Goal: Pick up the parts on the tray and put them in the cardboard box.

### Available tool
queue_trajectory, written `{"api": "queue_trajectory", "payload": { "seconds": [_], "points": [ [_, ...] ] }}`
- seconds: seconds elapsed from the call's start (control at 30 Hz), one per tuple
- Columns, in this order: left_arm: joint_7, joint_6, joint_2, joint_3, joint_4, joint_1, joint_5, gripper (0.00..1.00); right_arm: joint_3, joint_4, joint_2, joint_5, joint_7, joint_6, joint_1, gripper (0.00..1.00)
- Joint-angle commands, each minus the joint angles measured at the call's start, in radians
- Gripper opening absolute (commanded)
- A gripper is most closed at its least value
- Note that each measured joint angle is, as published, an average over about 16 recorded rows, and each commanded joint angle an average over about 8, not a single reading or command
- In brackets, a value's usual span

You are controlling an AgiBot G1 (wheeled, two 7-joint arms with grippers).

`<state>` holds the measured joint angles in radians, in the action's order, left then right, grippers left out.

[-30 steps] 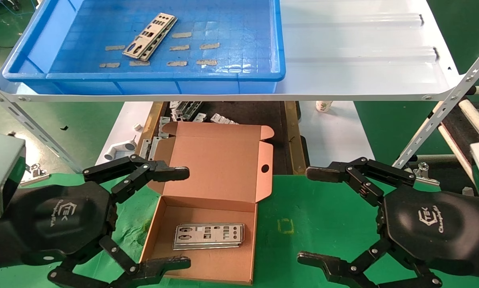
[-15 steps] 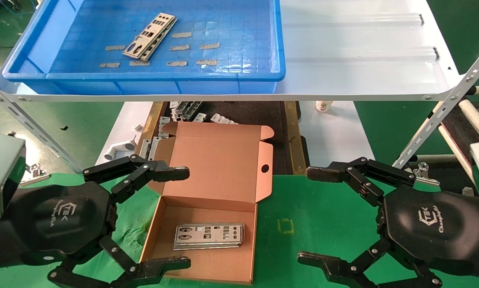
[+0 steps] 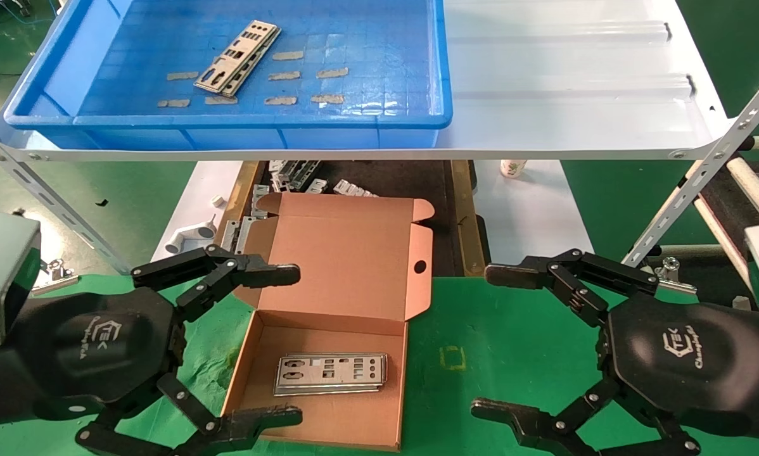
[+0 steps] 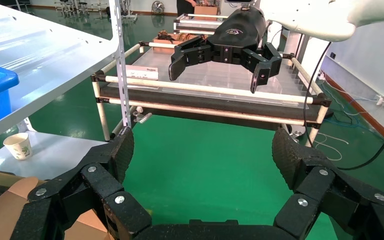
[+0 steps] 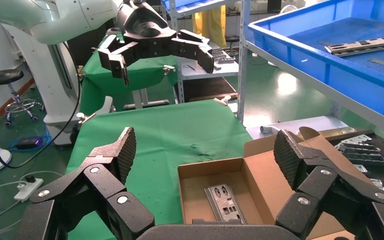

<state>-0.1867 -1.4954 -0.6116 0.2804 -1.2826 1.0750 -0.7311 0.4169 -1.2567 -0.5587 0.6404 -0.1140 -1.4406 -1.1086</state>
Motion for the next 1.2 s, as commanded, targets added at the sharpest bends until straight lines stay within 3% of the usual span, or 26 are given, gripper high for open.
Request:
{"api": "queue_trajectory", "payload": {
  "seconds": [0.03,1.2],
  "points": [
    [0.0,0.0,0.0,0.0,0.0,0.0,0.0,1.0,0.0,0.0,0.0,0.0,0.0,0.0,0.0,1.0],
    [0.0,0.0,0.0,0.0,0.0,0.0,0.0,1.0,0.0,0.0,0.0,0.0,0.0,0.0,0.0,1.0]
  ]
}}
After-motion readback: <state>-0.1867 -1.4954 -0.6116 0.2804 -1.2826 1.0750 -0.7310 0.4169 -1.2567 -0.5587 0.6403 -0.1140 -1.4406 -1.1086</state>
